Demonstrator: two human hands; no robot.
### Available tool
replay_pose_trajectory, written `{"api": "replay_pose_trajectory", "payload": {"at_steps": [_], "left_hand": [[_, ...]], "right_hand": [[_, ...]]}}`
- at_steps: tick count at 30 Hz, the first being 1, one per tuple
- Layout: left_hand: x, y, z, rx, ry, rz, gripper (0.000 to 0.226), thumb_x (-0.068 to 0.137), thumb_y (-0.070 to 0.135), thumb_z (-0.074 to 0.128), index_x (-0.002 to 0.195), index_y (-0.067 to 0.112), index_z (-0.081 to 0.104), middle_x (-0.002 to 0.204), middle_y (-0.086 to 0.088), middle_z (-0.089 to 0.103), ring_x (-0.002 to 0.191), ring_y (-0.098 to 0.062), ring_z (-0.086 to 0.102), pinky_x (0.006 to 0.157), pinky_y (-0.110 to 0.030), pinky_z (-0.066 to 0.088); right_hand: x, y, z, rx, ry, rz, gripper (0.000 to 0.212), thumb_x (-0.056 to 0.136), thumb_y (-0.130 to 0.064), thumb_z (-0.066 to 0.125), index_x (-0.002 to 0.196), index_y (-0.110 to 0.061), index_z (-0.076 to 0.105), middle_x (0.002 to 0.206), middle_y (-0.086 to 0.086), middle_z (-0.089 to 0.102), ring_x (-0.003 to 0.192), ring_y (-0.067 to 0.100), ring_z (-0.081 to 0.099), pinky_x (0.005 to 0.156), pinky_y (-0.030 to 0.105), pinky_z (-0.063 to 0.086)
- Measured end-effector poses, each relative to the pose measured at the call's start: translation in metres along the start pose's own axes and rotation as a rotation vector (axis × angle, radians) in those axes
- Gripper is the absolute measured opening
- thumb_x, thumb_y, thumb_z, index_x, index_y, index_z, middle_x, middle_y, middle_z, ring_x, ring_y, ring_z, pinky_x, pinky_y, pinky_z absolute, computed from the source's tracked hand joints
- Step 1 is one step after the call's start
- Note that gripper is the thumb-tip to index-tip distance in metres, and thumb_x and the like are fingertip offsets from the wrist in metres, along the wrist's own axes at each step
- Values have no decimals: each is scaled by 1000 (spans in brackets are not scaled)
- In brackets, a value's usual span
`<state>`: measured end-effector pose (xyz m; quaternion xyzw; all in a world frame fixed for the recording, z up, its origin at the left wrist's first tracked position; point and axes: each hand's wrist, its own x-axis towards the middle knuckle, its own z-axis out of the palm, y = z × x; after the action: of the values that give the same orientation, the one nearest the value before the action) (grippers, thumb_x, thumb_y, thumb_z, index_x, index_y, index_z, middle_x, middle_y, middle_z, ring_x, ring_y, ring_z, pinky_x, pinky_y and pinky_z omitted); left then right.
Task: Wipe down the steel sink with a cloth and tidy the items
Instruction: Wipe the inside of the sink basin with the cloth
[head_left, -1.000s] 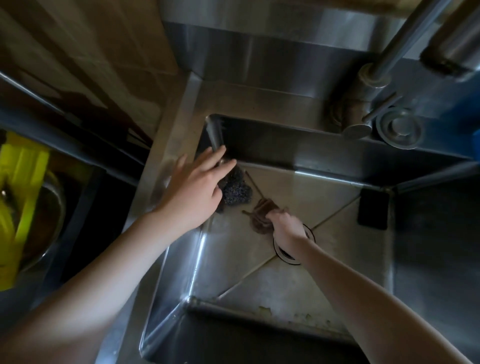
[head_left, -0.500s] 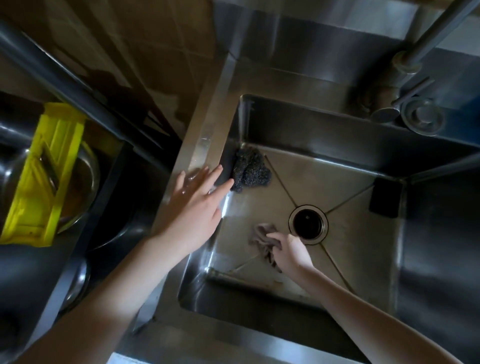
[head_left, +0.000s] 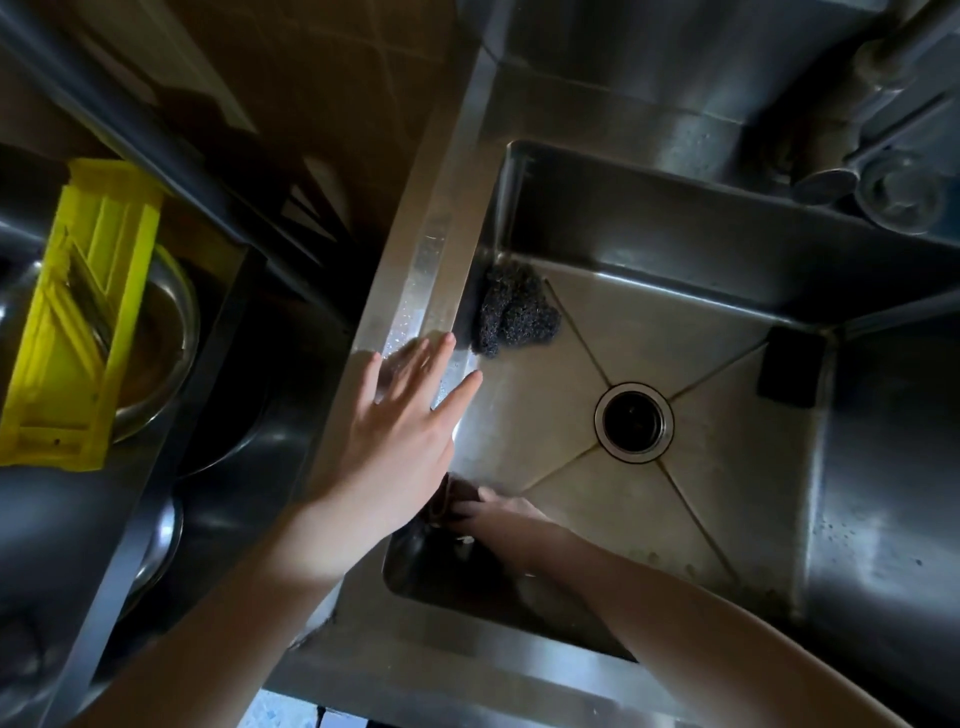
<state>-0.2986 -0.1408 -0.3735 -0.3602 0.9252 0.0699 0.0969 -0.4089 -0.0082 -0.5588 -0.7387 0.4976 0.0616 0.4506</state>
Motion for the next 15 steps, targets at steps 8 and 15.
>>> {"api": "replay_pose_trajectory", "payload": {"at_steps": [8,15], "left_hand": [[-2,7,3,-1,82,-27,52,81,18,60,133,16,52,146,-19,38,134,-30,40,107,-54,31],[-23,48,22,-141,104,-67,52,73,8,70,124,14,61,139,-18,48,126,-35,49,99,-60,34]], "right_hand": [[-83,62,-8,-252,-105,-116,36,95,-12,45,126,-29,55,142,-10,42,109,28,46,69,33,42],[-170,111,-3,-307,-216,-44,46,98,-16,39,142,-30,35,152,-6,27,108,24,45,78,37,45]]}}
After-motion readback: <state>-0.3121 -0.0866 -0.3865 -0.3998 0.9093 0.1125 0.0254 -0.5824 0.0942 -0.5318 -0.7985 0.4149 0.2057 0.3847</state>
